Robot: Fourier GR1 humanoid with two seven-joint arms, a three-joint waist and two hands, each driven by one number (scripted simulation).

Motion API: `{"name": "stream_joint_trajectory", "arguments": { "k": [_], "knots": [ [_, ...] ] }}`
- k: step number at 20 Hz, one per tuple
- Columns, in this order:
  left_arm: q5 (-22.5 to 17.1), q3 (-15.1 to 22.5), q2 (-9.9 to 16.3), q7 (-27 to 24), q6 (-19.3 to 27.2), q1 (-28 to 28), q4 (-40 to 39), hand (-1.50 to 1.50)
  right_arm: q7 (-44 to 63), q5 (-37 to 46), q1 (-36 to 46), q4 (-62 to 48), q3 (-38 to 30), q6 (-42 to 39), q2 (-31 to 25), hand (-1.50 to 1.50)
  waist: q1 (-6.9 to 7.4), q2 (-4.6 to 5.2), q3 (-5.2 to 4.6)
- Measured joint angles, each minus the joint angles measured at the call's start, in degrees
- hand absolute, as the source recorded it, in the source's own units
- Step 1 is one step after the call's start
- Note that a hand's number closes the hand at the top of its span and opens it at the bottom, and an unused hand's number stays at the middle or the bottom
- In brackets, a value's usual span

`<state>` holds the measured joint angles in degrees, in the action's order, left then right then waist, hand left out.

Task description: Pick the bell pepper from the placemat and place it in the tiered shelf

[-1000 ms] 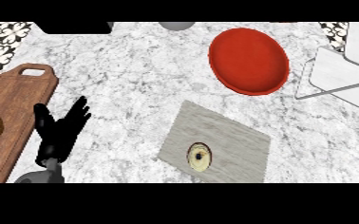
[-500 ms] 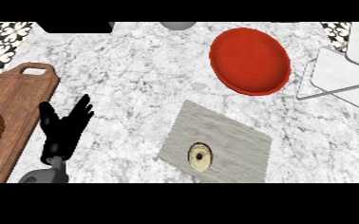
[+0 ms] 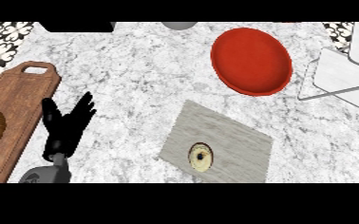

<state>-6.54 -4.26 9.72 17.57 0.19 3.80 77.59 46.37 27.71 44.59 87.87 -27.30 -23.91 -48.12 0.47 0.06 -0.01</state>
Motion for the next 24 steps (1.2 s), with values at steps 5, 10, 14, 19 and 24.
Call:
{"name": "stream_joint_trajectory", "arguments": {
  "k": [5, 10, 14, 19, 24],
  "knots": [
    [-0.37, -0.87, 0.48, -0.21, -0.87, 0.89, -1.51, 0.0, -7.29, 2.16, -0.15, -8.16, 2.16, 3.01, -1.12, 1.5, 0.05, 0.06, -0.02],
    [-0.32, -0.69, 0.4, 0.72, -1.21, -0.27, 0.19, 0.0, -13.01, 4.28, -0.33, -14.87, 3.4, 6.3, -1.91, 1.5, 0.1, 0.06, 0.0],
    [-0.2, -1.23, 0.58, -0.24, -1.61, -0.33, -0.5, 0.0, -16.94, 6.23, 1.6, -21.58, 4.52, 9.73, -2.38, 1.5, 0.24, 0.1, 0.01],
    [0.18, -0.9, -0.06, -0.02, -1.47, -0.37, -0.08, 0.0, -23.31, 8.18, 3.39, -29.77, 5.29, 14.42, -2.76, 1.5, 0.34, 0.13, 0.01],
    [0.38, -1.04, -0.47, 0.02, -1.18, -0.98, 0.56, 0.0, -27.47, 8.03, 4.58, -33.5, 5.59, 15.88, -2.78, 1.5, 0.21, 0.06, 0.02]
  ]
}}
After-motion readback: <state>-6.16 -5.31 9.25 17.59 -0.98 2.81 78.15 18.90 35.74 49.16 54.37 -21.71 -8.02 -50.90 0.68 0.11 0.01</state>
